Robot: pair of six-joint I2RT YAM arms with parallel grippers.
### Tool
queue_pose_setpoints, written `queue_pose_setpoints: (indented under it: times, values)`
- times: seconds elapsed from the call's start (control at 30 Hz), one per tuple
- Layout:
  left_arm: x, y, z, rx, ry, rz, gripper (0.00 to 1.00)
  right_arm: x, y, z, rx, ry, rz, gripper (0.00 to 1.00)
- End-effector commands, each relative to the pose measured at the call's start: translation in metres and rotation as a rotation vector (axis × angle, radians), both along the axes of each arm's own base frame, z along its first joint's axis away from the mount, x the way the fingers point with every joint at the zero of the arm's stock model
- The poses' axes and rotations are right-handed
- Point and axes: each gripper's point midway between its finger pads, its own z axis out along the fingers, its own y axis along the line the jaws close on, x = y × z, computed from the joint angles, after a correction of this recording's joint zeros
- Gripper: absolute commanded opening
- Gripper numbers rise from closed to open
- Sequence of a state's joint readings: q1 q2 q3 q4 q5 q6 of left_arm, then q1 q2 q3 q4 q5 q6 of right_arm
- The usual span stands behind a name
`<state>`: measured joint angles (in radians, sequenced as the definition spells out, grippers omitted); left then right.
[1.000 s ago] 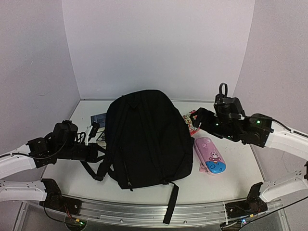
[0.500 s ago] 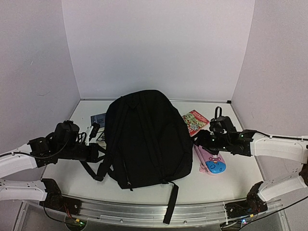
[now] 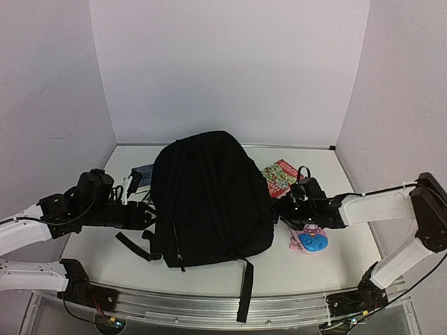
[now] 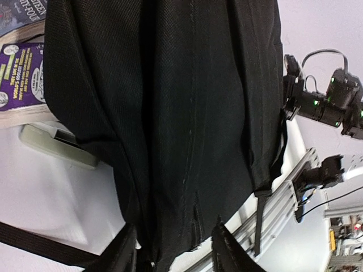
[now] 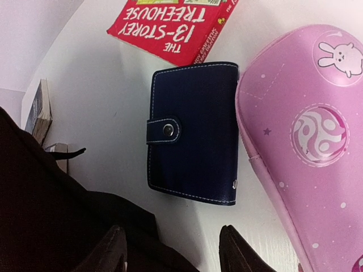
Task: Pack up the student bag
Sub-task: Place the student bag at the center of the board.
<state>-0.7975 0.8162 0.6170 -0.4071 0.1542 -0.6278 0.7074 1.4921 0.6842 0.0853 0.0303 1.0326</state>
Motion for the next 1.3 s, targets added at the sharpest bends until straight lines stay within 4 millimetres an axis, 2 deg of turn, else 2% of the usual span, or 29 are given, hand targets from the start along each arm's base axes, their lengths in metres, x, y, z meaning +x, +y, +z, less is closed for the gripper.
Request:
queue_pose_setpoints:
  times: [0.0, 0.2, 0.43, 0.9, 1.1, 1.27]
  values:
    - [0.007, 0.007, 0.012, 0.009, -0.038, 0.039, 0.52, 0.006, -0.006, -0.008, 0.018, -0.010, -0.085, 0.50]
    - [0.004, 0.005, 0.006, 0.016, -0.029, 0.023, 0.66, 0.000, -0.017, -0.011, 0.041, -0.003, -0.138, 0.50]
    - [0.004, 0.006, 0.000, 0.023, -0.027, 0.024, 0.81, 0.001, -0.009, -0.025, 0.036, 0.033, -0.111, 0.50]
    - [0.003, 0.011, 0.005, 0.010, -0.038, 0.042, 0.92, 0.015, 0.005, -0.049, 0.020, 0.058, -0.111, 0.46]
    - [0.002, 0.015, 0.009, 0.012, -0.042, 0.054, 0.92, 0.020, 0.001, -0.059, 0.006, 0.061, -0.150, 0.39]
    - [0.002, 0.017, 0.010, 0.012, -0.043, 0.065, 0.93, 0.024, -0.001, -0.066, 0.015, 0.061, -0.173, 0.28]
